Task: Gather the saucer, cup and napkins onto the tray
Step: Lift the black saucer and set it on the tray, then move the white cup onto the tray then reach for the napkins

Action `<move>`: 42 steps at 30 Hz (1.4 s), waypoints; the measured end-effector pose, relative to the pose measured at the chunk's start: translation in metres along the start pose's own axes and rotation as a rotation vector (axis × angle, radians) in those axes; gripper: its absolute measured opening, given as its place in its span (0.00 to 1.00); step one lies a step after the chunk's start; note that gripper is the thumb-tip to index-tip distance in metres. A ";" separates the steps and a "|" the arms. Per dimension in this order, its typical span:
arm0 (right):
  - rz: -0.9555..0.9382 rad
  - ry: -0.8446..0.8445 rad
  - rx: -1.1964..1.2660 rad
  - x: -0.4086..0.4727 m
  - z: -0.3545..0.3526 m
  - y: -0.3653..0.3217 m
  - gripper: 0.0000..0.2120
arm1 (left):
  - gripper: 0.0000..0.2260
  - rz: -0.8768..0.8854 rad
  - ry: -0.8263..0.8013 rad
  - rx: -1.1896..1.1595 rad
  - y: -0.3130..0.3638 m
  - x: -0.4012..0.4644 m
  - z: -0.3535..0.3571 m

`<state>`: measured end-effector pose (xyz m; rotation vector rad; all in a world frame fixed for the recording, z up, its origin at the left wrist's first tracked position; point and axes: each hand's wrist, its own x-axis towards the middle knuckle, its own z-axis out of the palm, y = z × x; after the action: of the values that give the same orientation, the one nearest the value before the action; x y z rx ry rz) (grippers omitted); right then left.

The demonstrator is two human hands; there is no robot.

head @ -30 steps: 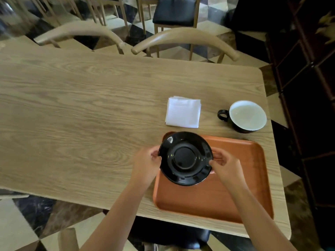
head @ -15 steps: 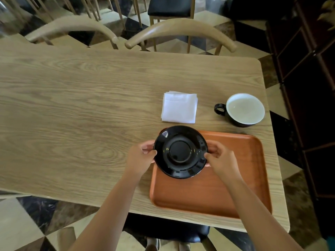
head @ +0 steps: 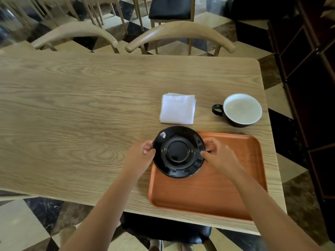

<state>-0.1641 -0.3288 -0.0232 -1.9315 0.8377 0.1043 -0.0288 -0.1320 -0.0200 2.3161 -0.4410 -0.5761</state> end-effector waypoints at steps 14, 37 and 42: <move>-0.243 0.479 -0.529 0.016 -0.107 0.036 0.21 | 0.27 0.827 -0.058 0.526 0.128 0.053 0.085; -0.728 0.677 -0.663 -0.009 -0.114 0.057 0.08 | 0.11 0.859 -0.004 0.182 0.137 0.040 0.108; -0.722 0.711 -0.641 -0.041 -0.099 0.071 0.06 | 0.12 0.876 -0.018 0.175 0.123 0.007 0.106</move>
<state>-0.2646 -0.4085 -0.0101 -2.8294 0.5030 -0.8888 -0.0955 -0.2792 -0.0056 1.9900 -1.4473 -0.1195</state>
